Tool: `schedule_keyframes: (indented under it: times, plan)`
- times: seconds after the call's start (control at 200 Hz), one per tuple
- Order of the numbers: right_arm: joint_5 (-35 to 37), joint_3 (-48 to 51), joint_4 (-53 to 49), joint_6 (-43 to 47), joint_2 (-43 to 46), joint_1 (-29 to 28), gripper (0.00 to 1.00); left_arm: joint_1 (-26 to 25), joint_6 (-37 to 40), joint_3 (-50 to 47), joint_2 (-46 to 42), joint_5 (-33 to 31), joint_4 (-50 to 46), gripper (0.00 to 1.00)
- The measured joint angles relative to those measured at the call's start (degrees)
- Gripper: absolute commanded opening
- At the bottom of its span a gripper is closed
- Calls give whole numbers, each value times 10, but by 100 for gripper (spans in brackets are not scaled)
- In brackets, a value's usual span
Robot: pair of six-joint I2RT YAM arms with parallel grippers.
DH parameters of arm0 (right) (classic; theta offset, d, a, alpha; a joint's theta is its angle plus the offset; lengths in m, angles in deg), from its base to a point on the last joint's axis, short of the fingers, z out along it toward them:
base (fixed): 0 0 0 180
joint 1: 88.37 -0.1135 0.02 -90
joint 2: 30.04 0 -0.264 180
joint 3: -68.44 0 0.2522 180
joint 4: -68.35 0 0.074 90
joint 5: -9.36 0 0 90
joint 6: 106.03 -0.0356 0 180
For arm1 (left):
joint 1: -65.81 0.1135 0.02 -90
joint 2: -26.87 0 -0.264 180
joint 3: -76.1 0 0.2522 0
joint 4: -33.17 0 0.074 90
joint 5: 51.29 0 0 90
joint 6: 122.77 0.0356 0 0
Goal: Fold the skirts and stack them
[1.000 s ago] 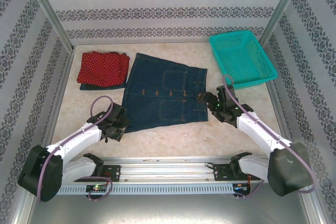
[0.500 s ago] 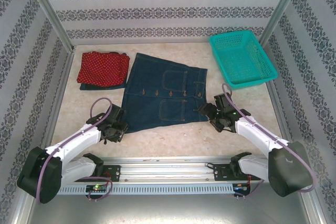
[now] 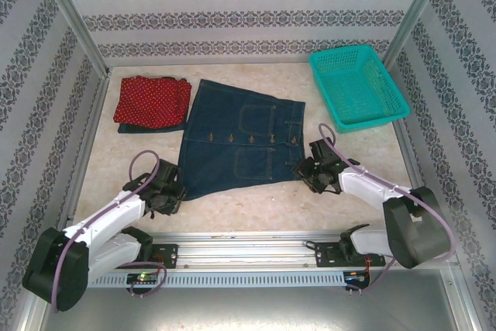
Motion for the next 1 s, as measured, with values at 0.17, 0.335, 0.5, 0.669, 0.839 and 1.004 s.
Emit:
schedule_keyframes:
  times: [0.17, 0.335, 0.5, 0.669, 0.839, 1.004]
  plan:
    - [5, 1, 28, -5, -11, 0, 16, 3, 12, 16, 5, -1, -19, 9]
    - [7, 2, 34, -5, 6, -3, 0, 7, 56, 72, 16, -28, -52, 0]
    - [7, -10, -7, -3, 75, -2, 0, 8, 130, 188, 15, -68, -99, 0]
    - [15, -86, -33, 22, 92, 10, 0, 27, 250, 339, 56, -99, -99, 0]
    - [30, -169, -16, 57, 35, 45, 0, 47, 368, 472, 168, -125, -34, 0]
    - [42, -223, 7, 82, -46, 66, 0, 56, 452, 558, 271, -131, 36, 0]
